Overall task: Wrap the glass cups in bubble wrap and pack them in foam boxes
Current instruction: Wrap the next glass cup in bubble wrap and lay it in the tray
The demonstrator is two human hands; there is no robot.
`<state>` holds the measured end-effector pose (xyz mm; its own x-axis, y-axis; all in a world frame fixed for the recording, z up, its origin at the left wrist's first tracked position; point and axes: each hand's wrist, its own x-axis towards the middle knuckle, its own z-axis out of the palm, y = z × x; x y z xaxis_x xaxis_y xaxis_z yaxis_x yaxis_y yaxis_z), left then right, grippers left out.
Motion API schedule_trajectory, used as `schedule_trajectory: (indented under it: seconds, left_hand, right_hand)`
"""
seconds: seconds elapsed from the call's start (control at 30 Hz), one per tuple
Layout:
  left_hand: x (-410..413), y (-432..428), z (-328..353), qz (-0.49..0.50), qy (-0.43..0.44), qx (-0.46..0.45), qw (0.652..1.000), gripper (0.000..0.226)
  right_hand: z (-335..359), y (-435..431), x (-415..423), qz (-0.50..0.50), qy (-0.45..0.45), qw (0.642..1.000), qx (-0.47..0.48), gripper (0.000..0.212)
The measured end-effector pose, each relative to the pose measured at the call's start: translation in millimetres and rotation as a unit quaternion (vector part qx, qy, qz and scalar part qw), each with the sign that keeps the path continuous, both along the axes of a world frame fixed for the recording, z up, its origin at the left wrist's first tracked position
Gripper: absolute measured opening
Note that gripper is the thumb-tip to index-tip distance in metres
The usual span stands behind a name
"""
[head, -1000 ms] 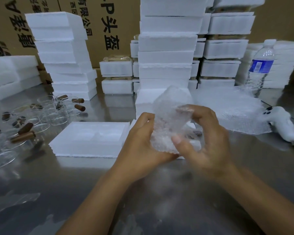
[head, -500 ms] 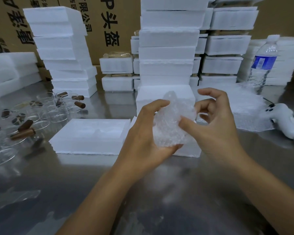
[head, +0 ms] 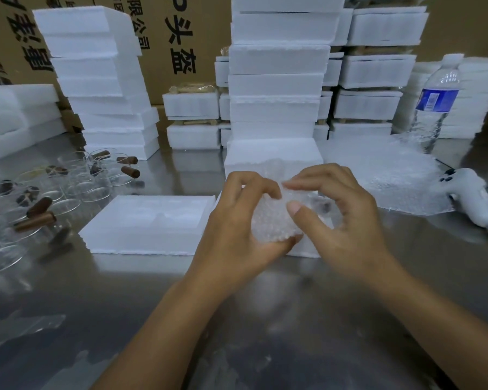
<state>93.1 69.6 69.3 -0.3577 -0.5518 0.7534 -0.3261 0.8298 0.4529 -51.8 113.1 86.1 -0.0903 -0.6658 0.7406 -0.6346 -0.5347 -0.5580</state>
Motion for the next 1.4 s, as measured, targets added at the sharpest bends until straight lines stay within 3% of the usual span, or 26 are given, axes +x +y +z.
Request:
schedule_trajectory:
  seconds: [0.2, 0.3, 0.37, 0.5, 0.6, 0.7, 0.83, 0.93, 1.07, 1.2, 1.3, 1.4]
  left_hand:
    - [0.8, 0.6, 1.4, -0.022, 0.043, 0.082, 0.995, 0.089]
    - [0.1, 1.4, -0.7, -0.01, 0.02, 0.014, 1.0, 0.082]
    - [-1.3, 2.5, -0.2, 0.006, 0.017, -0.021, 1.0, 0.074]
    - [-1.0, 1.9, 1.4, 0.036, 0.024, -0.041, 0.998, 0.065]
    - [2.3, 1.0, 4.0, 0.04, 0.049, -0.013, 0.998, 0.051]
    - [5.1, 0.1, 8.6, 0.031, 0.072, 0.037, 0.996, 0.044]
    - [8.3, -5.0, 9.7, -0.008, 0.12, 0.138, 0.983, 0.062]
    - [10.3, -13.8, 5.1, -0.024, 0.119, 0.193, 0.974, 0.076]
    - [10.2, -23.0, 0.3, -0.025, 0.101, 0.241, 0.965, 0.072]
    - [9.7, -29.2, -4.0, 0.028, 0.081, 0.234, 0.968, 0.073]
    - [7.9, -31.3, -8.3, 0.07, 0.029, 0.218, 0.973, 0.075]
    - [7.2, -30.7, -11.5, 0.104, -0.027, 0.212, 0.971, 0.078]
  right_hand:
    - [-6.1, -1.1, -1.6, 0.0, 0.167, 0.986, 0.001, 0.058]
    - [-5.9, -2.5, -2.9, 0.013, 0.172, 0.985, 0.015, 0.067]
    - [-5.1, -1.9, -4.9, 0.032, 0.15, 0.988, 0.014, 0.061]
    - [-3.6, -0.4, -5.5, 0.024, 0.085, 0.995, -0.05, 0.026]
    - [-2.5, -2.9, -6.2, -0.017, 0.039, 0.997, -0.067, 0.025]
    - [-3.6, -5.6, -9.1, -0.042, -0.031, 0.999, -0.007, 0.024]
    - [-6.5, -12.3, -13.4, -0.015, -0.131, 0.987, 0.091, 0.007]
    - [-7.5, -15.1, -14.5, 0.011, -0.186, 0.976, 0.117, 0.008]
    - [-10.6, -18.8, -20.2, -0.006, -0.195, 0.972, 0.129, 0.014]
    - [-17.8, -27.8, -26.5, -0.026, -0.179, 0.971, 0.154, 0.014]
    - [-22.3, -34.0, -27.8, -0.027, -0.163, 0.97, 0.18, 0.005]
    - [-25.2, -35.0, -27.9, -0.034, -0.132, 0.969, 0.204, 0.009]
